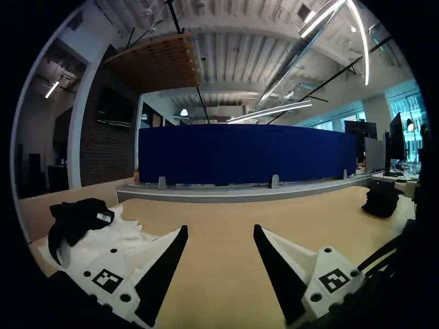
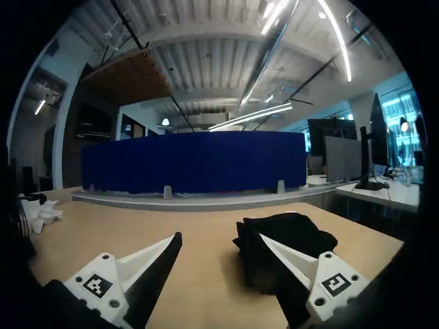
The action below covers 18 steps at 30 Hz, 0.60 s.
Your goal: Fold towel
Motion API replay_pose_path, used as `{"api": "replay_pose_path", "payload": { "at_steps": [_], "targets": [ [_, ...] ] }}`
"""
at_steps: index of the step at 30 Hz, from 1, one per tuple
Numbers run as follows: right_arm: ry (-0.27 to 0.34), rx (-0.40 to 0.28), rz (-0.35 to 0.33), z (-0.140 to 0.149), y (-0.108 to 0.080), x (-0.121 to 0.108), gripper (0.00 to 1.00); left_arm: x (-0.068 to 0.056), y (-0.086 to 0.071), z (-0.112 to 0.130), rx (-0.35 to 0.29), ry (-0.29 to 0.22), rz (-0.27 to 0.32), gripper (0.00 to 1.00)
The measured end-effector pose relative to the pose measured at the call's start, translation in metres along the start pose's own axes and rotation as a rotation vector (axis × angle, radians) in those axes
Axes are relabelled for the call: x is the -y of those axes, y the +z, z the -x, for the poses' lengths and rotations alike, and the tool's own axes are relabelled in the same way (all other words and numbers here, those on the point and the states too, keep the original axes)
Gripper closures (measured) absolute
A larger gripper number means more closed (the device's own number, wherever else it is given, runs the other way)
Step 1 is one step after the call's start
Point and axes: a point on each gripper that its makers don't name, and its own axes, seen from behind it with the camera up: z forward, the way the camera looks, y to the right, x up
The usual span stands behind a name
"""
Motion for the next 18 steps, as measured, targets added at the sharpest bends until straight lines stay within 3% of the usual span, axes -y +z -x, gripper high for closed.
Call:
{"api": "replay_pose_path", "payload": {
  "at_steps": [18],
  "targets": [
    [-0.025,0.002,0.005,0.0022,0.0017,0.0018,0.0,-0.0007,0.0,0.0007,0.0,0.0,0.0,0.12]
  ]
}}
